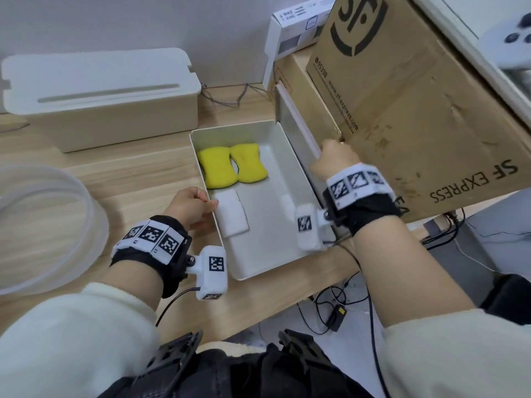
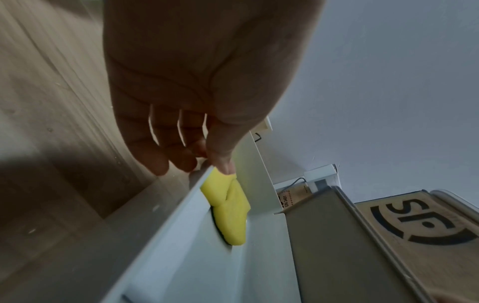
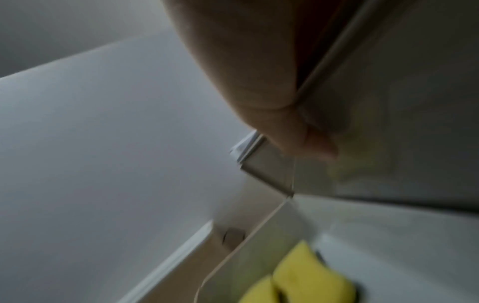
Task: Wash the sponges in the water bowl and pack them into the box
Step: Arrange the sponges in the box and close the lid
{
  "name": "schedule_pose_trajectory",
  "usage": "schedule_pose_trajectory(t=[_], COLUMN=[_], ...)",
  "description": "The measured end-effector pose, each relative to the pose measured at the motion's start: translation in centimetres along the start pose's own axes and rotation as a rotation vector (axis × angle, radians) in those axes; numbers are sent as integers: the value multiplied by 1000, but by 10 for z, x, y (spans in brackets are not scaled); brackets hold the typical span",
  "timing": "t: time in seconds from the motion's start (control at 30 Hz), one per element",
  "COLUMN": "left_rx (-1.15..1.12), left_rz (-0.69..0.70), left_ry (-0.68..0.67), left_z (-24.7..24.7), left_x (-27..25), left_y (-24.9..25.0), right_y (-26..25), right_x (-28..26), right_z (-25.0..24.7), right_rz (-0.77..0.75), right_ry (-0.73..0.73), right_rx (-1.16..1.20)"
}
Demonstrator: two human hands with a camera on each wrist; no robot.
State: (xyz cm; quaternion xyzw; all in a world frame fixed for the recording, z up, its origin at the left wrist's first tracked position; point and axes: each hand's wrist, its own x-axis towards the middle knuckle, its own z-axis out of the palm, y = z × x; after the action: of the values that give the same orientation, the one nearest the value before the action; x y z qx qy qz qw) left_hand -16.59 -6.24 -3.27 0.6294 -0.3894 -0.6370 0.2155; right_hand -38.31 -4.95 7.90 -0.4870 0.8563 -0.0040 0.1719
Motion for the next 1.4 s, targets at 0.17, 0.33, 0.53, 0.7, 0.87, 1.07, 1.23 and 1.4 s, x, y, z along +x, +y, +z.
schedule_pose_trajectory(t=[0.17, 0.33, 0.53, 0.7, 0.87, 1.07, 1.23, 1.4], left_rx=[-1, 63, -356, -248, -142, -39, -47, -26], left_rz=[15, 37, 30, 68, 115, 120, 161, 200], left_ry=[-26, -122, -440, -419, -257, -121, -104, -20], left_z=[-2, -12, -13, -18, -15, -6, -7, -13], left_x=[0, -3, -14, -12, -13, -11, -9, -8], left_y=[-1, 6, 31, 19, 15, 17, 17, 10], right_y=[-28, -60, -89, -78, -33, 20, 27, 32], right_x=[-30, -53, -72, -70, -30, -16, -11, 8], right_z=[22, 34, 64, 58, 53, 78, 80, 99], right_rz=[-171, -229, -212, -269, -28, 251, 252, 209], right_ry=[46, 69, -24, -297, -63, -109, 44, 136], right_rx=[-114, -95, -38, 128, 266, 482, 608, 592])
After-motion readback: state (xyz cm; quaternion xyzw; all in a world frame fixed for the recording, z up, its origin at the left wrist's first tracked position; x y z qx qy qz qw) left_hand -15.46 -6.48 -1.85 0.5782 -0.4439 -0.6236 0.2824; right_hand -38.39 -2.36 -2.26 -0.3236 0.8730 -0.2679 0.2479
